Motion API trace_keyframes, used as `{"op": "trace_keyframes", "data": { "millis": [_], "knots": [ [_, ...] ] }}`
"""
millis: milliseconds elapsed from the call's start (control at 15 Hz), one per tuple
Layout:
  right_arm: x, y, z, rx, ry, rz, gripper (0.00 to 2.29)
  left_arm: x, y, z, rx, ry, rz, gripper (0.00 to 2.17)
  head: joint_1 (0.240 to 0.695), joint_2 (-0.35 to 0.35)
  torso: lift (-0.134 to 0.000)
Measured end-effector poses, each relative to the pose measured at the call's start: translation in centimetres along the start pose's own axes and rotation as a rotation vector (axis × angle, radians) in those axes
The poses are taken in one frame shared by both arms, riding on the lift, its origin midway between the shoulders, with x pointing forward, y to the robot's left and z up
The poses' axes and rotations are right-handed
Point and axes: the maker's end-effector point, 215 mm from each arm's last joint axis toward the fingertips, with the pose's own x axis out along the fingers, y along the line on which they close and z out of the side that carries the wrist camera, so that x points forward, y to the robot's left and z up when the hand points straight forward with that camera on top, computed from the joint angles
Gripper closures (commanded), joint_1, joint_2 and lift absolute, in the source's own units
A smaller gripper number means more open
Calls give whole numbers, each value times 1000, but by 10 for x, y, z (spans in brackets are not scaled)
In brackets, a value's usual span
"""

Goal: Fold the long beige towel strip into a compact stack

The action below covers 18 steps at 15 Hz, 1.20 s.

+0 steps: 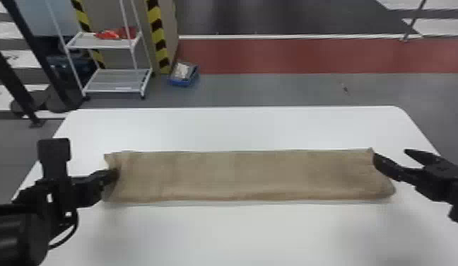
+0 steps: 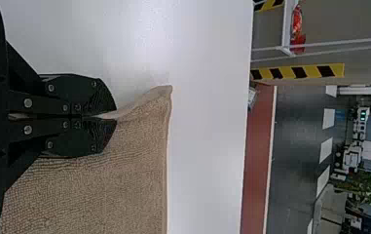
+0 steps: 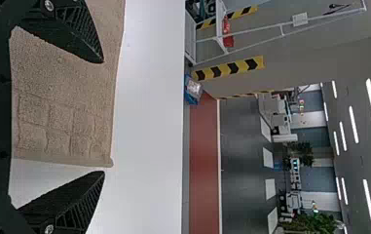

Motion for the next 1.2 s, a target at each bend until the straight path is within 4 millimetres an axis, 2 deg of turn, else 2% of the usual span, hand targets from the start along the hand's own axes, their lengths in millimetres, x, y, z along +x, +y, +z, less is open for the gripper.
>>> {"op": "trace_keyframes", "data": {
  "millis": [133,200,400,467,533,733,800,867,933,1000,1200],
  "knots": [
    [-7,-12,9,20,-37,-18,73,-1,-37,16,-7,-23,-21,1440,695,-38,-116],
    [-12,-19,16,24,-62,-31,73,0,-66,27,0,-42,-38,1440,695,-92,-116],
    [-25,-37,34,26,-126,-66,73,0,-167,51,47,-89,-123,1440,695,-192,-116],
    [-30,-45,40,27,-144,-80,73,-1,-202,54,73,-97,-155,1440,695,-222,-116],
    [-34,-51,43,29,-155,-95,73,-3,-233,55,100,-101,-179,1440,695,-285,-116],
    [-41,-60,43,32,-161,-114,73,-13,-305,47,159,-107,-234,1436,695,-350,-116],
    [-43,-63,42,31,-162,-118,76,-17,-326,42,187,-107,-241,1291,695,-350,-116],
    [-45,-65,42,31,-164,-122,76,-20,-343,33,216,-98,-252,866,695,-350,-116],
    [-45,-65,41,31,-164,-122,76,-22,-355,25,235,-89,-261,164,695,-350,-116],
    [-44,-63,40,33,-163,-119,80,-25,-367,17,248,-81,-277,-1,695,-350,-116],
    [-37,-54,35,38,-154,-103,80,-34,-389,3,229,-64,-346,29,695,-350,-116]
  ]
}}
